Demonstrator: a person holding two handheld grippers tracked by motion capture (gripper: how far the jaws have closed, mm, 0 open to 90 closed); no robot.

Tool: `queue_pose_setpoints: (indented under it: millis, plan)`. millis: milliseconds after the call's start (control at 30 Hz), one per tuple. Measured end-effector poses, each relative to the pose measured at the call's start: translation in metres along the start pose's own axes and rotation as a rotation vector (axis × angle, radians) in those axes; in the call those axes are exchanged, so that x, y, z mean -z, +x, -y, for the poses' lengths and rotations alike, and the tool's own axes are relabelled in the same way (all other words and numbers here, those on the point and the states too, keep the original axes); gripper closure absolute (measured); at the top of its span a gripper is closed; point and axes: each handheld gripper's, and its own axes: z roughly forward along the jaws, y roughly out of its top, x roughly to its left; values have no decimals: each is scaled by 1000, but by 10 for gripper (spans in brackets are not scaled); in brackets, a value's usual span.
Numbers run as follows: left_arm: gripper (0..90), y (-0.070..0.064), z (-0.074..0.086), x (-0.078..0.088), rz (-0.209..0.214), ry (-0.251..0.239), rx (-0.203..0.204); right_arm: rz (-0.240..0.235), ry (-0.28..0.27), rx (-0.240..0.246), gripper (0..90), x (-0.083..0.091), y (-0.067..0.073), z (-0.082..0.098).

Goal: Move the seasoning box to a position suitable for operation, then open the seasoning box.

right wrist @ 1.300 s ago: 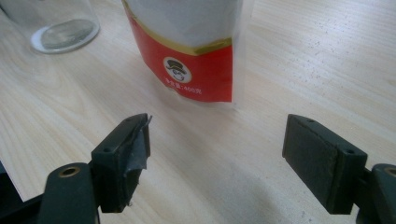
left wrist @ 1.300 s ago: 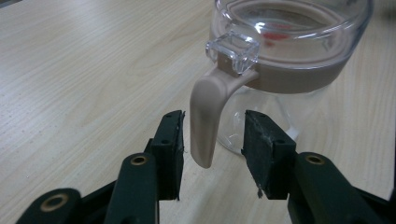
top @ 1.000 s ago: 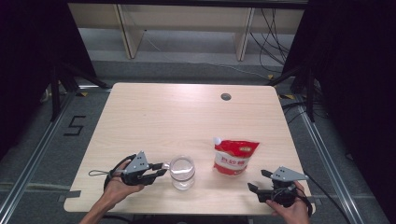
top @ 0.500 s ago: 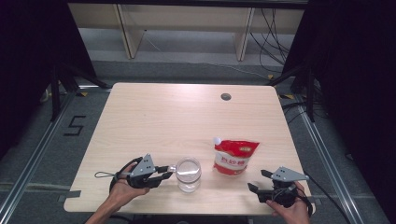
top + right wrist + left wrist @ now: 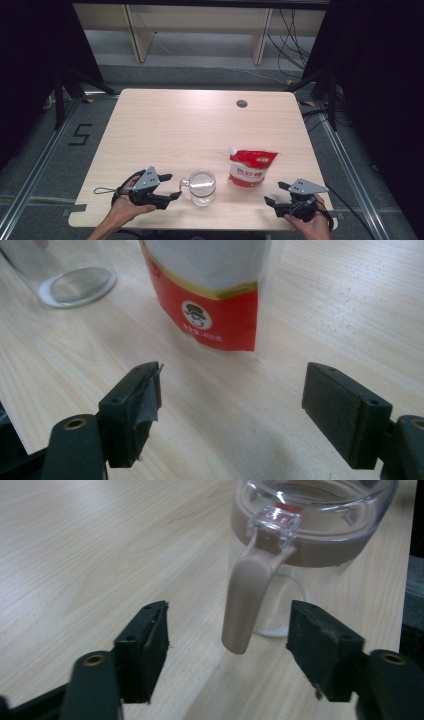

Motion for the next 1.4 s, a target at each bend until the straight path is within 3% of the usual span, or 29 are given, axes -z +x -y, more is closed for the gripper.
queue_pose_setpoints:
  millis: [100,133,167,200,300,500,533,600,633,767,867,900,1000,1067,1100,1133,1167,1200,1233,1300,1333,1367,1400]
  plan:
    - [246,0,1,5,-3,-8,-15,-8,2,20,246,-1,0,1]
    - [246,-2,1,6,-5,-21,16,-8,2,20,246,-1,0,1]
    - [240,-2,0,7,-5,-17,14,-6,1,22,245,-1,0,1]
    - [233,-4,0,7,-9,-25,38,-4,0,24,245,-2,-1,1]
    - [225,-5,-3,10,-10,-10,48,1,1,41,245,-2,-1,0]
    - [192,-5,-6,11,-22,13,30,3,-3,34,246,-2,-1,0]
    - [178,-8,-5,10,-28,1,56,8,-5,38,245,-2,-1,0]
    - [177,-8,-5,10,-31,0,55,-1,-2,29,245,-2,0,0]
    - [182,-8,-6,11,-32,10,36,-17,5,-2,245,-2,3,0]
    - [189,-7,-10,12,-50,0,41,-11,-10,39,247,-2,1,-1]
    - [189,-5,-18,17,-63,-25,75,-9,-1,39,247,-2,1,-2]
    - [212,-3,-22,19,-59,-43,65,-1,-2,49,246,-3,1,-2]
    - [241,-3,-26,21,-61,-49,101,-23,-4,44,246,-4,2,-2]
    - [332,-5,-28,22,-72,-60,91,-9,-8,52,247,-3,2,-3]
    - [430,-6,-30,23,-79,-74,86,-7,-7,50,247,-3,3,-3]
    - [469,-6,-30,23,-79,-74,86,-7,-7,50,247,-3,3,-3]
    - [469,-6,-32,24,-77,-85,55,-10,-10,46,246,-3,3,-3]
    - [586,-6,-34,26,-82,-90,60,-18,-23,4,247,-1,6,-4]
    - [642,-8,-35,27,-85,-101,74,-22,-24,-6,249,-1,7,-5]
    - [696,-8,-39,31,-76,-112,39,-34,-33,19,258,-1,5,-6]
    - [745,-10,-41,32,-78,-125,48,-47,-51,13,265,0,6,-7]
    - [793,-10,-42,32,-77,-138,50,-30,-61,30,268,0,8,-7]
    - [819,-11,-44,33,-86,-137,29,-40,-46,-10,270,1,11,-7]
